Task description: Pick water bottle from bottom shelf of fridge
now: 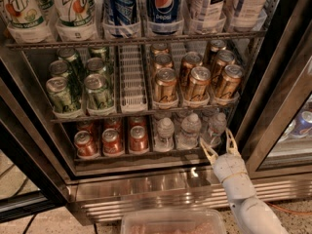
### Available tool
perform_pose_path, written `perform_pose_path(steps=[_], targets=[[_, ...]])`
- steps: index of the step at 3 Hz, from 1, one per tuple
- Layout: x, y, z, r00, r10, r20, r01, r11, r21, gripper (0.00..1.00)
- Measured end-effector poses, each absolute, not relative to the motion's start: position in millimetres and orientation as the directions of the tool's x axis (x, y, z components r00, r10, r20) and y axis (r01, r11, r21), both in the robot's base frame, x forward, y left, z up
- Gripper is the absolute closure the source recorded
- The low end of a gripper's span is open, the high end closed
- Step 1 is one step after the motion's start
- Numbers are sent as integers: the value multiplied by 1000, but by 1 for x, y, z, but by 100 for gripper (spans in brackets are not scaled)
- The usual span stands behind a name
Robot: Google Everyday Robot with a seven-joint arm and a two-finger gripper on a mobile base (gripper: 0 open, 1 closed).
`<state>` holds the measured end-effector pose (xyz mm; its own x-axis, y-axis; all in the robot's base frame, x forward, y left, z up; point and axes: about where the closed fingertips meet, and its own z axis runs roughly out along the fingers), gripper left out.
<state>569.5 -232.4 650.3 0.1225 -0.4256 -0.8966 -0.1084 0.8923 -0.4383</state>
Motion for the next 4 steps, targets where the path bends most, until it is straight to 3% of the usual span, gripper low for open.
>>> perform_pose_path(steps=[4], targets=[[585, -238, 648, 102, -411, -906, -67, 906, -419, 46]])
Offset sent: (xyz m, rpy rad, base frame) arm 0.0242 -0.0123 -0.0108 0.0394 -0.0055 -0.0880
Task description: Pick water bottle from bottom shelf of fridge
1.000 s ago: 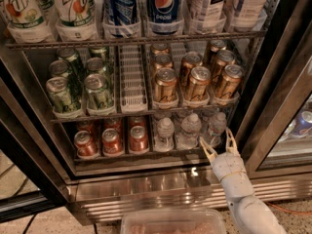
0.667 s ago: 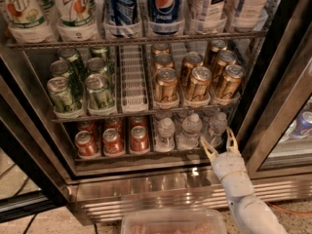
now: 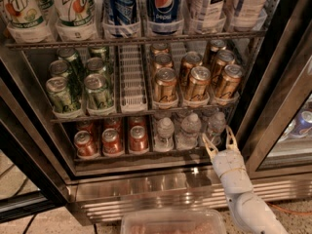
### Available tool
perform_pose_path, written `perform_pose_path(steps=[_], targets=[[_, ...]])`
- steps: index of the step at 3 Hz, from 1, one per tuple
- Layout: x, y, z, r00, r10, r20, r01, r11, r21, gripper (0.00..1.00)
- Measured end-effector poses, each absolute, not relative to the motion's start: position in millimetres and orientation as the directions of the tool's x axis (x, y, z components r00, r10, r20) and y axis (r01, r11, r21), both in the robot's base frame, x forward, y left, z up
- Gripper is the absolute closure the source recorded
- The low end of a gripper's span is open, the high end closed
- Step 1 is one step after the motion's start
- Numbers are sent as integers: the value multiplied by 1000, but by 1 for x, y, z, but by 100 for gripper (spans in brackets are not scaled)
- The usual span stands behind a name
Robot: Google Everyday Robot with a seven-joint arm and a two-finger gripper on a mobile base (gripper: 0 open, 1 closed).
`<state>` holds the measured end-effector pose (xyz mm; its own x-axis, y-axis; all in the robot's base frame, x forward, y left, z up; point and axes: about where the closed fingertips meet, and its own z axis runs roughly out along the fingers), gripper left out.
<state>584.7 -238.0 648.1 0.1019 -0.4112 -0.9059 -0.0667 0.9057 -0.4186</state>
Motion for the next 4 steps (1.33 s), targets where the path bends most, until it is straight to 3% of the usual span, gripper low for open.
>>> perform_pose_path(steps=[4], targets=[[594, -245, 646, 81, -421, -903, -44, 904, -425, 42]])
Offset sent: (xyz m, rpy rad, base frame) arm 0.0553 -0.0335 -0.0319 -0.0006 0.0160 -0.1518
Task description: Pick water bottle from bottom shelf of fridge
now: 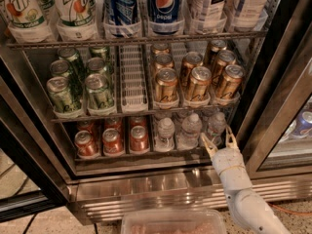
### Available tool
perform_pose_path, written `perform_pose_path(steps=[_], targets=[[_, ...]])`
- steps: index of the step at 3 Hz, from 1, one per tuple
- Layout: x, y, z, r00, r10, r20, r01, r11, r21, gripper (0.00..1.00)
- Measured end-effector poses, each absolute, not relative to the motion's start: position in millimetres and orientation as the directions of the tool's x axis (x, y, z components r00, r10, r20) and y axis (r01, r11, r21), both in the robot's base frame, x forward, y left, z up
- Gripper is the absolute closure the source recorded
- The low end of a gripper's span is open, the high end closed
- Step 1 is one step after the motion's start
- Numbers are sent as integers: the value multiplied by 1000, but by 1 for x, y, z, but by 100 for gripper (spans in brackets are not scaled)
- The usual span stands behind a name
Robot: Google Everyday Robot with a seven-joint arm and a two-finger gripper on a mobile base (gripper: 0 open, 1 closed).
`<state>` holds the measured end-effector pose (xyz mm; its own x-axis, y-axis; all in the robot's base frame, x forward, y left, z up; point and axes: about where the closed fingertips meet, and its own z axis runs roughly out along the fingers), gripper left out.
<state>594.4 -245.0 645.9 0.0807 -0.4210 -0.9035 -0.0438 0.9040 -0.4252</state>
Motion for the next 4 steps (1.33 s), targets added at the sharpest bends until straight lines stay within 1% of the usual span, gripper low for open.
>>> perform_pose_path(steps=[2, 3, 4], targets=[[598, -245, 648, 77, -423, -903, -40, 904, -427, 41], [601, -246, 645, 67, -427, -902, -33, 902, -430, 38], [601, -246, 645, 67, -427, -902, -33, 902, -430, 29]])
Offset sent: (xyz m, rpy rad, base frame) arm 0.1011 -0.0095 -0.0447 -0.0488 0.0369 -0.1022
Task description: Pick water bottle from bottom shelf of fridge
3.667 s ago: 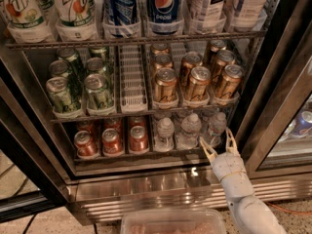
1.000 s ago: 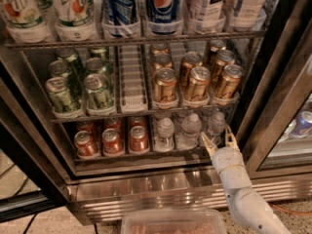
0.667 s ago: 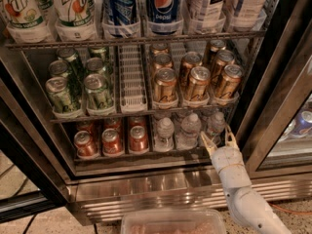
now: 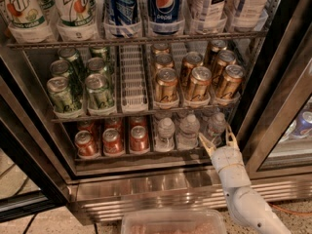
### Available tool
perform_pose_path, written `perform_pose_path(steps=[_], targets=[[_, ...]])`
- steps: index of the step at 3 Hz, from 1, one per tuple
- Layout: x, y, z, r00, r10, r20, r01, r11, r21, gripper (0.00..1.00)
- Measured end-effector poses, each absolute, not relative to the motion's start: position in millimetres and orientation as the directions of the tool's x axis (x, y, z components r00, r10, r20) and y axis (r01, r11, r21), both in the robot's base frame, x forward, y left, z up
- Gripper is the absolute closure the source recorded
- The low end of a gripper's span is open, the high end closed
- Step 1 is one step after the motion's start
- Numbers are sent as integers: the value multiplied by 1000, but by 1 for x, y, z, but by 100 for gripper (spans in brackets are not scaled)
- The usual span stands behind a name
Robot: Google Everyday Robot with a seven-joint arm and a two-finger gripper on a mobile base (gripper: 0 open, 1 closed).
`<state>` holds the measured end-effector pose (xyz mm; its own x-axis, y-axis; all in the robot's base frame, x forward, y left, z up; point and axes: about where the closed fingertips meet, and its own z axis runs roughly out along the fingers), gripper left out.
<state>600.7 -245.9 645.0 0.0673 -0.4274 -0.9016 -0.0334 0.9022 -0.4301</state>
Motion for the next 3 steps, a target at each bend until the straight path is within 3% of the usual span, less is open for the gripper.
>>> perform_pose_path(steps=[1, 3], targets=[[600, -244, 647, 67, -427, -902, -33, 902, -430, 29], [600, -244, 647, 67, -427, -902, -33, 902, -430, 71]])
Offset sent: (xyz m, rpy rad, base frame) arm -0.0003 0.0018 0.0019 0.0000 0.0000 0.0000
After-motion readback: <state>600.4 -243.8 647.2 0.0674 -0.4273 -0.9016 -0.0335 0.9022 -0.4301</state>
